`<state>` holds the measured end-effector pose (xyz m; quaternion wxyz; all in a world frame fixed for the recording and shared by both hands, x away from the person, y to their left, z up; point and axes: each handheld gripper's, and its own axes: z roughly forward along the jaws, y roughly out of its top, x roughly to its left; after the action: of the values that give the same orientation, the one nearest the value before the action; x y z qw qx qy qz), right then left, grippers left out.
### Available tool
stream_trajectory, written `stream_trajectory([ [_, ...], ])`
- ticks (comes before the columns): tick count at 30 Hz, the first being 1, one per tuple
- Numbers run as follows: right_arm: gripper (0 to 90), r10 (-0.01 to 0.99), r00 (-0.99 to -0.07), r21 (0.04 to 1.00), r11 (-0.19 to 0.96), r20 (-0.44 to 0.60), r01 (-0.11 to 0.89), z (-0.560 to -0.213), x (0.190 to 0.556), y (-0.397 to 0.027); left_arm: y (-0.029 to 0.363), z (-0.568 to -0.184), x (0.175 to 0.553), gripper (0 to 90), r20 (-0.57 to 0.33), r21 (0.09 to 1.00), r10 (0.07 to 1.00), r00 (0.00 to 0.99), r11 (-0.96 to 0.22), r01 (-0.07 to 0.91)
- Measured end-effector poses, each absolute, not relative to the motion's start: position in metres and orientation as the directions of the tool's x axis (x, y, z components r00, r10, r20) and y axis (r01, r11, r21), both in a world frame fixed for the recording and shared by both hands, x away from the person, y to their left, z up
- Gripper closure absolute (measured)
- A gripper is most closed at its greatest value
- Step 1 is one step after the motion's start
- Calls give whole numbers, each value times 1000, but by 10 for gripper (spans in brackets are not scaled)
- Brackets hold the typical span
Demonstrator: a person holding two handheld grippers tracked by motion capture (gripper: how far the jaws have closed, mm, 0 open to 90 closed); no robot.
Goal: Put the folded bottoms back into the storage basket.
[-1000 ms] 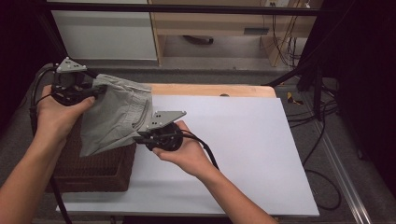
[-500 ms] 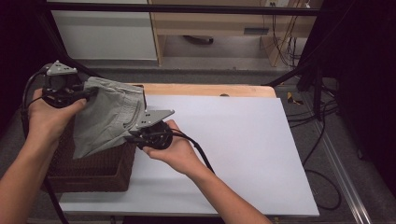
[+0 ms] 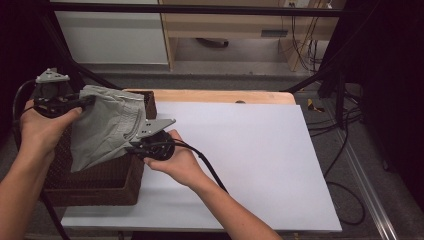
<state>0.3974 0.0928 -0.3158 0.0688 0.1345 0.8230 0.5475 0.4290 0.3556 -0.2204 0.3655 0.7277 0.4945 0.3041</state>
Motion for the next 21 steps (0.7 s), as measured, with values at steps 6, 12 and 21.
stream_trajectory([
  [6, 827, 300, -953, 921, 358, 41, 153, -319, 401, 97, 364, -222, 428, 731, 71, 835, 947, 314, -229, 501],
  [12, 827, 300, -953, 921, 357, 45, 155, -323, 401, 104, 367, -223, 428, 731, 76, 833, 948, 309, -231, 503],
  [21, 827, 285, -957, 920, 362, 43, 149, -324, 399, 112, 370, -224, 426, 731, 85, 827, 948, 306, -238, 509],
])
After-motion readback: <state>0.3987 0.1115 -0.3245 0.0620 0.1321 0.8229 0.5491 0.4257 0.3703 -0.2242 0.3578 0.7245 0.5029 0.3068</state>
